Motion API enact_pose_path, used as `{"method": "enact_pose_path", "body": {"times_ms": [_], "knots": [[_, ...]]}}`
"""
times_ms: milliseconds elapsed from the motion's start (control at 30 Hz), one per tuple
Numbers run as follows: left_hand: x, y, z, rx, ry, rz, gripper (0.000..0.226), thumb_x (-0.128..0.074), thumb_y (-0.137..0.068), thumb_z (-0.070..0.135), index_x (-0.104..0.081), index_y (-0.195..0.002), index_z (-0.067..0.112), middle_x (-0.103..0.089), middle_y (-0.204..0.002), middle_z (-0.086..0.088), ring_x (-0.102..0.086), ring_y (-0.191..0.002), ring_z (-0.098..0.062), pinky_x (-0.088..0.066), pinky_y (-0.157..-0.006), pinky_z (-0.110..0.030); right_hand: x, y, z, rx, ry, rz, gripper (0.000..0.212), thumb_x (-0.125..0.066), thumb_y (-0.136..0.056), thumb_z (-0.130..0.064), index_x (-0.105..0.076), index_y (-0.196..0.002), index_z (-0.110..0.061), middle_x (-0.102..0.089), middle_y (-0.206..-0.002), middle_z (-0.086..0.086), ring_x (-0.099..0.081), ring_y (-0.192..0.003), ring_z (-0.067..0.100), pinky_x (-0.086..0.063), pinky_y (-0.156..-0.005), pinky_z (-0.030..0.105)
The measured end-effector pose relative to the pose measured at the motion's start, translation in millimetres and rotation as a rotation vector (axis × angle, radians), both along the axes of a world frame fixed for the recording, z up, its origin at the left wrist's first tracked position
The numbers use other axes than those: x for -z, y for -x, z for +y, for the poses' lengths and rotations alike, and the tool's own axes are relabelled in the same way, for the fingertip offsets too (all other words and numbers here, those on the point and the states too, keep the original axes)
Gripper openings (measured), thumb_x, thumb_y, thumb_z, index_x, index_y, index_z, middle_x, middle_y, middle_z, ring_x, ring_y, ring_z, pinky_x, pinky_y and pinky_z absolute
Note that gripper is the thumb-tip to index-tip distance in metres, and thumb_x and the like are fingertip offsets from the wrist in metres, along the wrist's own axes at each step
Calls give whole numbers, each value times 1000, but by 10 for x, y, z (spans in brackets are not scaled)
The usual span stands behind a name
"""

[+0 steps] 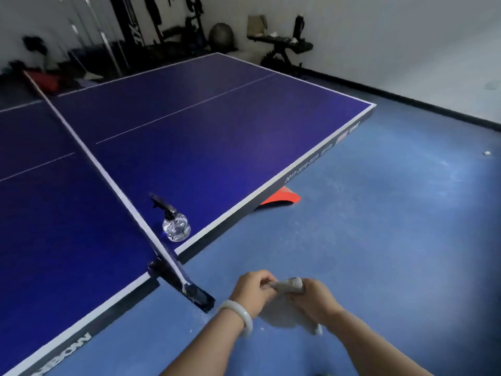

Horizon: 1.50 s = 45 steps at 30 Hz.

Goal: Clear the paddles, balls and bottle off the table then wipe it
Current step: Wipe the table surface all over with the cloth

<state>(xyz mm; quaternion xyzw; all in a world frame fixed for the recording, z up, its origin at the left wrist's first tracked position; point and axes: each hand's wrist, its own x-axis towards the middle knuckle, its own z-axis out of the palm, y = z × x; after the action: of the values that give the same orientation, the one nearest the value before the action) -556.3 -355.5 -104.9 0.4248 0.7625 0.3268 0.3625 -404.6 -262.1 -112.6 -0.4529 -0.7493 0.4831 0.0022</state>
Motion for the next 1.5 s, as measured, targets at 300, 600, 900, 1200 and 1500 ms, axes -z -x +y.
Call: {"method": "enact_pose_path", "body": {"times_ms": [300,600,900,1200,1500], "knots": [[-17,-48,396,-466,72,59,6,-67,-90,21,-68,-85,18,-60,-67,12,-55,-63,-1,-41,-57,-13,-56,471,1077,-408,-100,-71,7,-72,-83,-18,-72,-89,-16,-67,-80,-4,-63,-81,10,-42,-65,21],[161,691,502,-749,217,118,29,-60,-94,14,-57,-122,10,-55,-125,-6,-52,-116,-21,-40,-99,-29,-23,1492,1442,-573,-82,-99,9,-70,-85,-23,-65,-79,-27,-64,-74,-11,-58,-67,2,-39,-53,9],[174,1450,773,-1237,251,135,65,-71,-87,24,-36,-139,5,-38,-137,-14,-37,-129,-32,-31,-110,-40,-16,2282,1808,-605,-79,-171,17,-65,-87,-28,-56,-72,-28,-64,-71,-13,-57,-65,0,-39,-49,9],[201,1938,834,-1424,46,68,98,-81,-76,36,-23,-152,19,-37,-146,-9,-39,-135,-31,-34,-110,-50,-11,2873,1925,-783,-39,-190,9,-68,-88,-25,-64,-83,-19,-63,-78,-4,-61,-74,13,-45,-63,22],[250,2237,1032,-1384,-106,-3,42,-77,-79,42,-59,-112,23,-50,-105,1,-59,-101,-28,-46,-95,-51,-58,2961,2181,-680,84,-163,6,-71,-85,-29,-66,-84,-25,-71,-89,2,-68,-86,19,-55,-76,35]]}}
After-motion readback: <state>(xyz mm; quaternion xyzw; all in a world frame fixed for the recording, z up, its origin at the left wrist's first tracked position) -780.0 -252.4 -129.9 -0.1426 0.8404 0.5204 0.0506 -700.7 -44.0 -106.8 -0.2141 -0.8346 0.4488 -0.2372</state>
